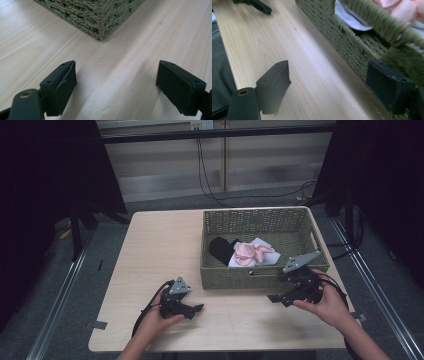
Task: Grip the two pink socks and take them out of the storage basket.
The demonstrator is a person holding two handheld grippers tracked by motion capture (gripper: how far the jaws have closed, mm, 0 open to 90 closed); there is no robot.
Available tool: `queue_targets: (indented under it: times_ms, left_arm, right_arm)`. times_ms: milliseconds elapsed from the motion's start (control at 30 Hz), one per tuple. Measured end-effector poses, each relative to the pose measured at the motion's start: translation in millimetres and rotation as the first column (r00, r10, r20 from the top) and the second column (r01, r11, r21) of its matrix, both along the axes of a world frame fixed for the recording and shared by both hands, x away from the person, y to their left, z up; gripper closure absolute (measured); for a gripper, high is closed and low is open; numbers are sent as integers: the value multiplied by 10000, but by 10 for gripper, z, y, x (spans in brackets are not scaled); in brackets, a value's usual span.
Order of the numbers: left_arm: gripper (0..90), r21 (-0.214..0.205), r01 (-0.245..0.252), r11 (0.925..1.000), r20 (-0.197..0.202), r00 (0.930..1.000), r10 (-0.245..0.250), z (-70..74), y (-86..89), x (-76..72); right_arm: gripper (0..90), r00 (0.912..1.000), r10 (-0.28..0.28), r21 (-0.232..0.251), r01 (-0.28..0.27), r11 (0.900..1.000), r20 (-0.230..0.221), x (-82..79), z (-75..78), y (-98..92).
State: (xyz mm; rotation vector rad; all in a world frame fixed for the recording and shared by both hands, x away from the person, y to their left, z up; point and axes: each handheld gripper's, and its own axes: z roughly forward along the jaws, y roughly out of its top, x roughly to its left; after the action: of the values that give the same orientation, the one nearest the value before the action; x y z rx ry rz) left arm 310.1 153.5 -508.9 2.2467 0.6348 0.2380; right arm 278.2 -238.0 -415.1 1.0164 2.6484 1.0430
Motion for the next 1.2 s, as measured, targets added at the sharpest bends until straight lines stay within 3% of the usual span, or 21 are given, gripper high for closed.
queue_targets:
  times_ms: [233, 367, 533, 567, 633, 667, 800, 833, 933, 1067, 1200]
  left_arm:
    - [161, 4, 10, 10000, 8, 10000, -10, 0, 0, 1]
    - [161, 9, 8, 10000, 3, 10000, -8, 0, 1, 1]
    - [161, 126, 103, 9999, 18, 9999, -103, 5, 7, 5]
    - [161, -5, -5, 10000, -1, 10000, 5, 0, 0, 0]
    - [161, -4, -6, 10000, 2, 10000, 6, 0, 0, 0]
    - [161, -4, -4, 10000, -1, 10000, 4, 0, 0, 0]
    - [161, -13, -1, 10000, -19, 10000, 1, -1, -1, -1]
    - [161, -13, 0, 10000, -19, 10000, 0, -1, -1, -1]
    - [161, -16, 6, 10000, -9, 10000, -6, -1, -1, 0]
    - [161, -1, -2, 10000, 0, 10000, 2, 0, 0, 0]
    - [160, 8, -5, 10000, 25, 10000, 5, 1, 0, 1]
  right_arm:
    - [202, 10000, 45, -16, -46, 10000, -35, 86, 262, -32]
    - [216, 9999, -15, 17, 14, 10000, 145, 210, 438, -8]
    - [237, 9995, -154, -81, 156, 9998, 278, 381, 523, 32]
    - [256, 9993, -302, 19, 301, 9995, 216, 493, 537, 34]
    - [267, 9991, -401, 143, 399, 9991, 165, 555, 537, 27]
    - [278, 9978, -655, 213, 654, 9976, 62, 694, 528, 10]
    - [319, 9960, -887, 24, 886, 9961, 93, 842, 517, 2]
    - [349, 9941, -1086, -126, 1087, 9940, 74, 950, 492, 4]
    - [388, 9929, -1187, -24, 1187, 9929, -37, 1035, 457, 2]
    - [444, 9903, -1375, -628, 1362, 9887, -173, 1239, 326, 45]
    - [494, 9890, -1457, -1014, 1425, 9846, -246, 1345, 236, 89]
